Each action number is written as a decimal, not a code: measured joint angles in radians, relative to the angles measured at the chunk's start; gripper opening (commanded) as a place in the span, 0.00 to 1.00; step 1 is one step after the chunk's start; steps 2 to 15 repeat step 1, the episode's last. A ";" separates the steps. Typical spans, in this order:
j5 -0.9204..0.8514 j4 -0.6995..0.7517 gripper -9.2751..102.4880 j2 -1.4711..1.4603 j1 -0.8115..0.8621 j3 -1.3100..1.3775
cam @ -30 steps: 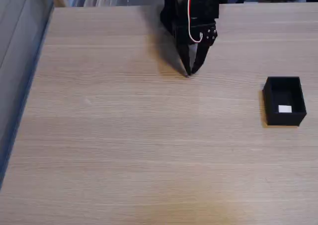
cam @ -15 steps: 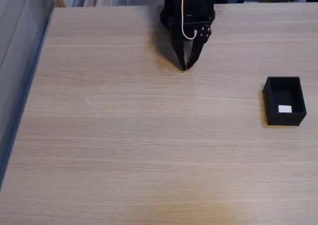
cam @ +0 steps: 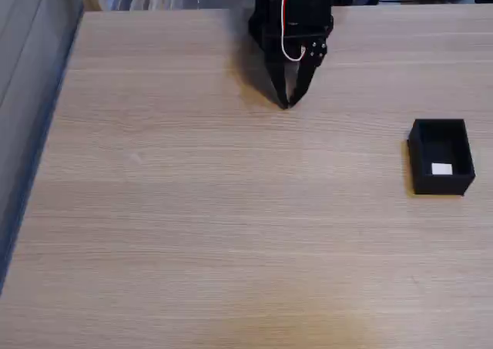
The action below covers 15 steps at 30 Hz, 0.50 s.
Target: Pick a white block and place it in the black box.
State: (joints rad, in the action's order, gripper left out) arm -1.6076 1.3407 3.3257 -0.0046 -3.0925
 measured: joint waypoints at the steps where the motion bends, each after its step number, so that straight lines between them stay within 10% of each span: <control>1: 0.000 0.000 0.08 0.000 0.000 0.000; 15: 0.000 0.000 0.08 0.000 0.000 0.000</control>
